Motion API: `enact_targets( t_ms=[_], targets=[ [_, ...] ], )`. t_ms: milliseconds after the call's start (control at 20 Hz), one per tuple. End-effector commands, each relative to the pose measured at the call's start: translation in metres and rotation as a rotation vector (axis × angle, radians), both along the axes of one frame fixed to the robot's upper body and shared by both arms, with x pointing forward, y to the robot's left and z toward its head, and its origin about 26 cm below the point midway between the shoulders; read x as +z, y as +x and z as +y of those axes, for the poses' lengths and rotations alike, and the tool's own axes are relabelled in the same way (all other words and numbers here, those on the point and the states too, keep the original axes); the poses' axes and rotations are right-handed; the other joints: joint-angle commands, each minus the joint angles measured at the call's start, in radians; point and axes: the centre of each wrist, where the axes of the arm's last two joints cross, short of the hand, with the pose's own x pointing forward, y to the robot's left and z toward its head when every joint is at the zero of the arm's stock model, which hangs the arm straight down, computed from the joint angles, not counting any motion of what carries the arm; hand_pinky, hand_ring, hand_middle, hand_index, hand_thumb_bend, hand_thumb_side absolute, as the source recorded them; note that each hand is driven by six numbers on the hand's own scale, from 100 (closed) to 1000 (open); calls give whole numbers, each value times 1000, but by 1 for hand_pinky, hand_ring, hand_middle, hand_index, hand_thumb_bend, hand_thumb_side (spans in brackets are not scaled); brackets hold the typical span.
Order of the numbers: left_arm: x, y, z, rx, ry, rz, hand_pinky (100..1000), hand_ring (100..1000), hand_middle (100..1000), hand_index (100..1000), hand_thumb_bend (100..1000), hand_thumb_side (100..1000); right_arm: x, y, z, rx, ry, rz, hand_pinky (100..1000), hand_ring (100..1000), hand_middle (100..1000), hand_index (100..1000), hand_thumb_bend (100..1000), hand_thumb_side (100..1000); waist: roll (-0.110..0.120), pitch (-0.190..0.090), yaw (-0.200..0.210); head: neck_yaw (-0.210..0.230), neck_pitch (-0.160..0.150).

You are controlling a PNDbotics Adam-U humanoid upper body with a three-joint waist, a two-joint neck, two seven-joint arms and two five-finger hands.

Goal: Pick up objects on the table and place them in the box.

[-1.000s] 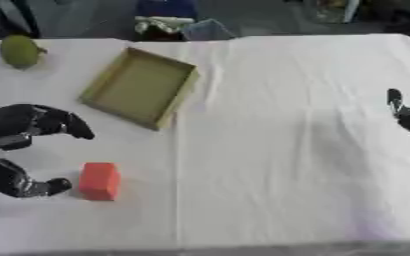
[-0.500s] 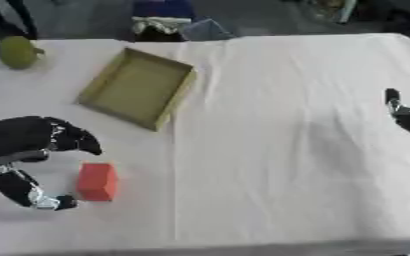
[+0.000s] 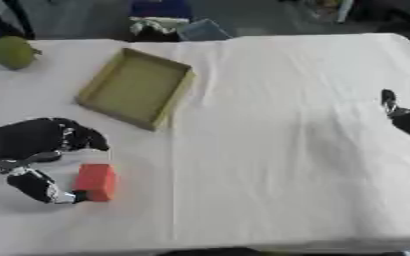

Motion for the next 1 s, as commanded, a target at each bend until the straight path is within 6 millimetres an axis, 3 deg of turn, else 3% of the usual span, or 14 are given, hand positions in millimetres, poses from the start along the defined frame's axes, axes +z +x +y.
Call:
enact_targets(
  t_ms=[50,250,350,500,750,1000],
  targets=[
    [4,3,2,1,25,9,755,723,767,873,438,659,13,1,-4,1,-19,-31,741,964,620,893,378,323,-1,-14,-2,1,5],
    [2,5,2,19,14,10,720,660,705,828,388,590,13,1,-4,0,-16,-31,741,964,619,893,376,324,-2,-14,-3,1,5],
    [2,5,3,29,-8,-6,661,547,566,731,258,423,12,1,-4,1,-15,-30,741,964,618,892,377,324,-2,-15,-3,2,5],
    [10,6,3,53,-104,-68,619,476,473,648,127,325,11,0,-5,-2,-13,-29,741,964,618,892,371,325,-2,-15,-3,1,5],
    [52,18,5,83,-242,-210,619,468,459,640,100,291,10,0,-5,-2,-11,-26,741,965,617,891,332,329,-2,-18,-3,1,5],
    [81,56,12,157,-294,-268,628,477,469,654,100,272,10,2,1,14,-1,-31,741,966,616,890,312,331,-4,-13,-19,13,5]
  ],
)
